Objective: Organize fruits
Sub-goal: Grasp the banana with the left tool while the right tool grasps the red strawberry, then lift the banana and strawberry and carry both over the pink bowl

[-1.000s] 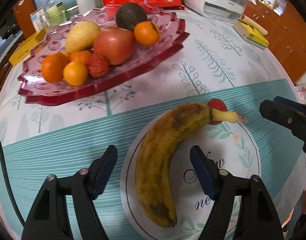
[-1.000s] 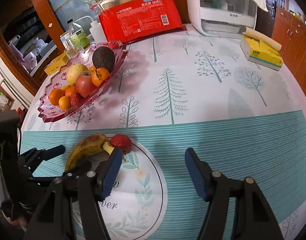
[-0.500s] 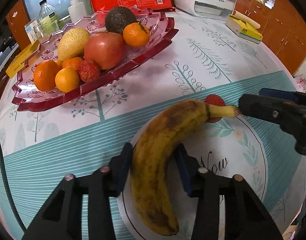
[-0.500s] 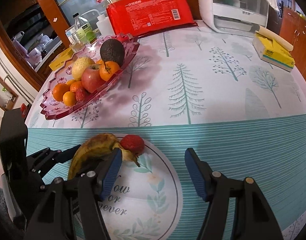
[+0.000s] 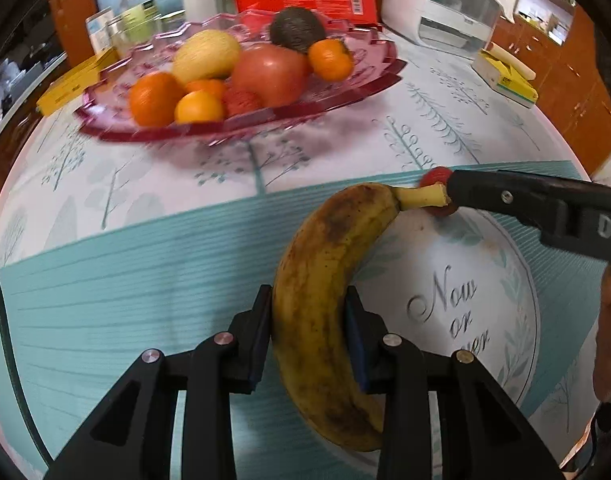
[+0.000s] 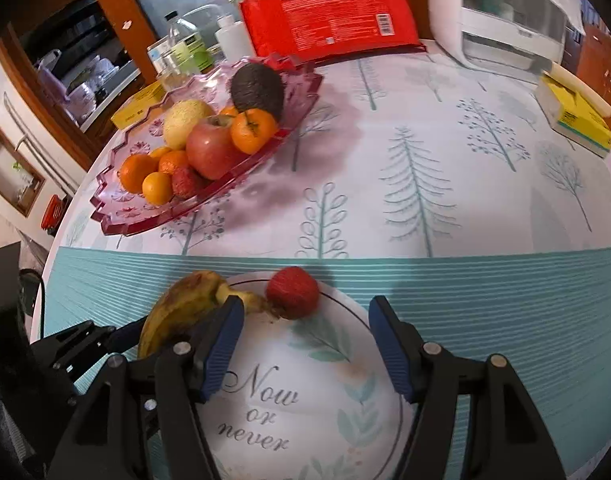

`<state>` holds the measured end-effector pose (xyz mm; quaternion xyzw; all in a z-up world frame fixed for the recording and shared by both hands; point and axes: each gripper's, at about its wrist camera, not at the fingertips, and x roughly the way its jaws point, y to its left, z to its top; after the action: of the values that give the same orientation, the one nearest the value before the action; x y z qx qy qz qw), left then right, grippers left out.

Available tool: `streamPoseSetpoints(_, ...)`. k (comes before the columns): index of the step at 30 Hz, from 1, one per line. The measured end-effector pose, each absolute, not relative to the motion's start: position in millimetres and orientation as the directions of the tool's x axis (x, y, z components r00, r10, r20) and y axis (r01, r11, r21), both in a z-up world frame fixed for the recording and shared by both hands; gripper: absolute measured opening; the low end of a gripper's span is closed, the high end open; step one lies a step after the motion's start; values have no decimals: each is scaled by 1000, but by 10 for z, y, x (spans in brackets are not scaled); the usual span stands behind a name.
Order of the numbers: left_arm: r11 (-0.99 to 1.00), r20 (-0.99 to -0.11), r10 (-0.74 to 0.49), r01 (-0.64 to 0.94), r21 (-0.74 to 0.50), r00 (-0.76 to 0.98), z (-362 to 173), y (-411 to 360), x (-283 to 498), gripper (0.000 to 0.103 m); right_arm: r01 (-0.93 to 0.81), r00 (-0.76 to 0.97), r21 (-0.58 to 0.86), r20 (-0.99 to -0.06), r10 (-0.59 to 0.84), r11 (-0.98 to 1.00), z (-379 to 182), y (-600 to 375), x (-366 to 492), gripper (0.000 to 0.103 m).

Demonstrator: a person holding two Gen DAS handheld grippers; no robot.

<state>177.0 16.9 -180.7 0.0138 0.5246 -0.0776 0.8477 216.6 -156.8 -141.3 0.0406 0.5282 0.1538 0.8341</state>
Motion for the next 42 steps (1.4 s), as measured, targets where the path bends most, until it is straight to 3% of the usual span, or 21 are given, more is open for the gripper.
streamPoseSetpoints(4, 991, -892, -108, 122, -60, 439, -1808, 308, 1678, 32, -208, 380, 248, -871, 311, 946, -1471, -1493, 2216, 64)
streamPoseSetpoints(10, 994, -891, -103, 72, -79, 443, -1813, 502, 1571, 32, -206, 357, 231, -887, 293, 951, -1570, -1424, 2248, 51)
streamPoseSetpoints(16, 995, -888, -100, 53, -86, 449, -1825, 595, 1557, 32, -200, 349, 230, -892, 289, 952, -1641, -1468, 2191, 50)
streamPoseSetpoints(22, 995, -886, -102, 39, -94, 452, -1822, 596, 1551, 32, -204, 358, 231, -887, 292, 951, -1675, -1466, 2198, 35)
streamPoseSetpoints(42, 995, -823, -81, -1, -99, 562, -1149, 726, 1483, 32, -287, 399, 281, -834, 381, 916, -1190, -1403, 2020, 35)
